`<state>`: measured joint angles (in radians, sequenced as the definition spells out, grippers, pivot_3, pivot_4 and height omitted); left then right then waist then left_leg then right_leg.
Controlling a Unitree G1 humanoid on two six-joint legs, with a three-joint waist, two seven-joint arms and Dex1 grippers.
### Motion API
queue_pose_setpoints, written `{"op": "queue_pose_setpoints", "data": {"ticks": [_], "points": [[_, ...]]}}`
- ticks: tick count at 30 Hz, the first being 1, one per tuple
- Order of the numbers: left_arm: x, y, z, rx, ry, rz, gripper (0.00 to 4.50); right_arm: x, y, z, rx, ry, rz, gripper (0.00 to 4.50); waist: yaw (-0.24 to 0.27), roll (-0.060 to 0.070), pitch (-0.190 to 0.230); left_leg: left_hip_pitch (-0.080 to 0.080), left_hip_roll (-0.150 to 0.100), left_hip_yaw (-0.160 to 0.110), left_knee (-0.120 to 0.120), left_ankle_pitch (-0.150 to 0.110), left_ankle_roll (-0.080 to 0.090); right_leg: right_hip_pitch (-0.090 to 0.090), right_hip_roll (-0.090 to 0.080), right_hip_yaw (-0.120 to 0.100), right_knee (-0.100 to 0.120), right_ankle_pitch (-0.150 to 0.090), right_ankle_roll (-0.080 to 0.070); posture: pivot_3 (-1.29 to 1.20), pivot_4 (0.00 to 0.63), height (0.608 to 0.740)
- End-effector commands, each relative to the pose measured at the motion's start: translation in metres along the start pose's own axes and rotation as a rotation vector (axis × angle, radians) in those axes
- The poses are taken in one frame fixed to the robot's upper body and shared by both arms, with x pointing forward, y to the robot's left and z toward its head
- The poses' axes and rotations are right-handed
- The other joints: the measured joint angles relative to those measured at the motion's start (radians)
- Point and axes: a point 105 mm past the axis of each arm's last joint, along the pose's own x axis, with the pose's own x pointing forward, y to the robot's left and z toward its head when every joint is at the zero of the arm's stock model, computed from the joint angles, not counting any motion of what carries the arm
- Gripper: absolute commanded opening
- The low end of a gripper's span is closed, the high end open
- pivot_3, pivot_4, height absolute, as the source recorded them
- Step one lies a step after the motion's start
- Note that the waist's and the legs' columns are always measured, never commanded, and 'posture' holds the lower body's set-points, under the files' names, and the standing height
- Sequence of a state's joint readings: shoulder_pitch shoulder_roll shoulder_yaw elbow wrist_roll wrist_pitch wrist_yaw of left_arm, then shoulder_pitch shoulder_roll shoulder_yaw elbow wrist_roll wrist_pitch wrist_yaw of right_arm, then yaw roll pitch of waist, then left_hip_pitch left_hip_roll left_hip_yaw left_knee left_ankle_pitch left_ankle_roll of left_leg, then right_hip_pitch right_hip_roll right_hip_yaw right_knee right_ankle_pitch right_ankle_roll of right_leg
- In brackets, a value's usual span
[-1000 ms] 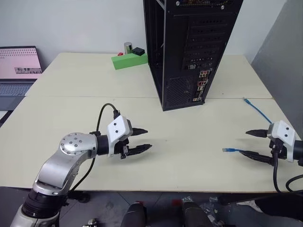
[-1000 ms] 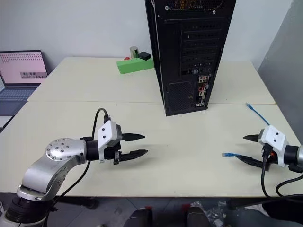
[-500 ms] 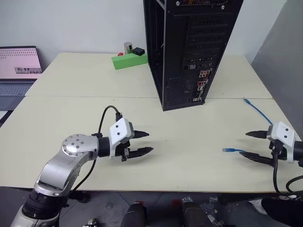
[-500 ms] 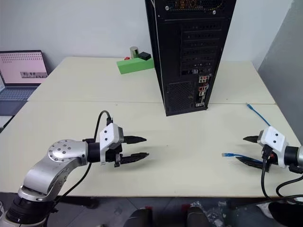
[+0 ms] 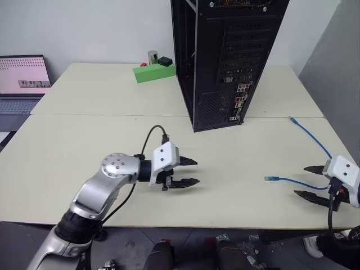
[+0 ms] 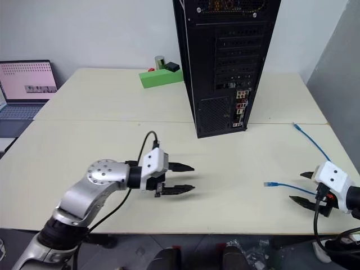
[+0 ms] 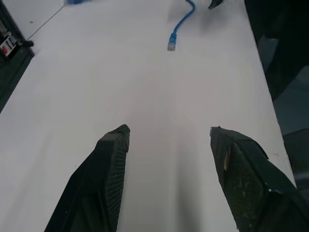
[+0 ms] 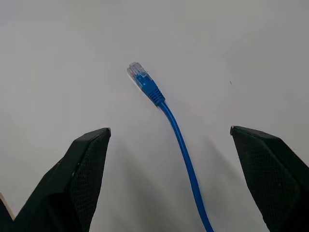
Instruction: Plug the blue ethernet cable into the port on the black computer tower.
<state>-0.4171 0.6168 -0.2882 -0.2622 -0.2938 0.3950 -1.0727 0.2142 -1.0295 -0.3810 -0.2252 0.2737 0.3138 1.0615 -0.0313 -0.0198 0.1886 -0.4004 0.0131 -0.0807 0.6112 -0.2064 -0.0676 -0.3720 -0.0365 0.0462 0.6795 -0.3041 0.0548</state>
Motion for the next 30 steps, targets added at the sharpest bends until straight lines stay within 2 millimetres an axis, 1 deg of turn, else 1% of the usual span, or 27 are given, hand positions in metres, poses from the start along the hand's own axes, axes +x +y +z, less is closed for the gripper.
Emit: {"op": "queue_pose_setpoints", "data": {"ticks": [1,6,8,12,15,16,17,18,20,23,25,28,30], "points": [[0.013,-0.005,0.006,0.092,-0.008,-0.066,2.86,0.008,0.002,0.003,-0.040,0.009,0.004,4.21,-0.001,0.000,0.000,0.000,0.000,0.000,0.000,0.000,0.000,0.000,0.000,0.000,0.000,0.000,0.000,0.00,0.150,0.740],[0.024,-0.009,0.006,0.131,-0.007,-0.094,2.86,0.023,-0.011,-0.004,-0.026,0.019,-0.020,4.21,-0.002,0.000,0.000,0.000,0.000,0.000,0.000,0.000,0.000,0.000,0.000,0.000,0.000,0.000,0.000,0.00,0.150,0.740],[0.026,-0.010,0.005,0.140,-0.003,-0.097,2.86,0.029,-0.018,-0.002,-0.002,-0.003,-0.021,4.21,-0.002,0.000,0.000,0.000,0.000,0.000,0.000,0.000,0.000,0.000,0.000,0.000,0.000,0.000,0.000,0.00,0.150,0.740],[0.026,-0.012,0.003,0.141,0.002,-0.094,2.86,0.037,-0.027,-0.008,0.021,0.019,0.018,4.21,-0.001,0.000,0.000,0.000,0.000,0.000,0.000,0.000,0.000,0.000,0.000,0.000,0.000,0.000,0.000,0.00,0.150,0.740],[0.027,-0.013,0.002,0.144,0.004,-0.091,2.86,0.041,-0.032,-0.016,0.021,0.065,0.057,3.81,-0.001,0.000,0.000,0.000,0.000,0.000,0.001,0.000,0.000,0.000,0.000,0.000,0.000,0.000,0.000,0.00,0.150,0.740],[0.027,-0.013,0.002,0.145,0.005,-0.090,2.86,0.041,-0.033,-0.018,0.018,0.079,0.075,3.51,-0.001,0.000,0.000,0.000,0.000,0.000,0.001,0.000,0.000,0.000,0.000,0.000,0.000,0.000,0.000,0.00,0.150,0.740],[0.027,-0.013,0.002,0.145,0.006,-0.089,2.86,0.041,-0.033,-0.019,0.017,0.086,0.086,3.37,-0.001,0.000,0.000,0.000,0.000,0.000,0.001,0.000,0.000,0.000,0.000,0.000,0.000,0.000,0.000,0.00,0.150,0.740],[0.027,-0.013,0.002,0.145,0.006,-0.087,2.86,0.041,-0.033,-0.020,0.011,0.096,0.097,3.02,-0.001,0.000,0.000,0.000,0.000,0.000,0.001,0.000,0.000,0.000,0.000,0.000,0.000,0.000,0.000,0.00,0.150,0.740],[0.026,-0.013,0.001,0.146,0.008,-0.083,2.86,0.042,-0.034,-0.021,0.008,0.104,0.111,2.45,-0.001,0.000,0.000,0.000,0.000,0.000,0.001,0.000,0.000,0.000,0.000,0.000,0.000,0.000,0.000,0.00,0.150,0.740],[0.026,-0.014,0.001,0.143,0.008,-0.078,2.86,0.042,-0.034,-0.020,0.006,0.107,0.129,1.86,-0.001,0.000,0.000,0.000,0.000,0.000,0.001,0.000,0.000,0.000,0.000,0.000,0.000,0.000,0.000,0.00,0.150,0.740],[0.026,-0.014,0.001,0.141,0.008,-0.076,2.86,0.042,-0.031,-0.018,-0.003,0.098,0.146,1.37,-0.001,0.000,0.000,0.000,0.000,0.000,0.001,0.000,0.000,0.000,0.000,0.000,0.001,0.000,0.000,0.00,0.150,0.740],[0.027,-0.014,0.000,0.141,0.014,-0.072,2.86,0.044,-0.026,-0.009,-0.022,0.057,0.171,0.74,-0.001,0.000,0.000,0.000,0.000,0.000,0.001,0.000,0.000,0.000,0.000,0.000,0.001,0.000,0.000,0.00,0.150,0.740],[0.027,-0.014,-0.001,0.143,0.018,-0.069,2.86,0.045,-0.022,-0.005,-0.029,0.041,0.184,0.13,-0.001,0.000,0.000,0.000,0.000,0.000,0.001,0.000,0.000,0.000,0.000,0.000,0.001,0.000,0.000,0.00,0.150,0.740]]}}
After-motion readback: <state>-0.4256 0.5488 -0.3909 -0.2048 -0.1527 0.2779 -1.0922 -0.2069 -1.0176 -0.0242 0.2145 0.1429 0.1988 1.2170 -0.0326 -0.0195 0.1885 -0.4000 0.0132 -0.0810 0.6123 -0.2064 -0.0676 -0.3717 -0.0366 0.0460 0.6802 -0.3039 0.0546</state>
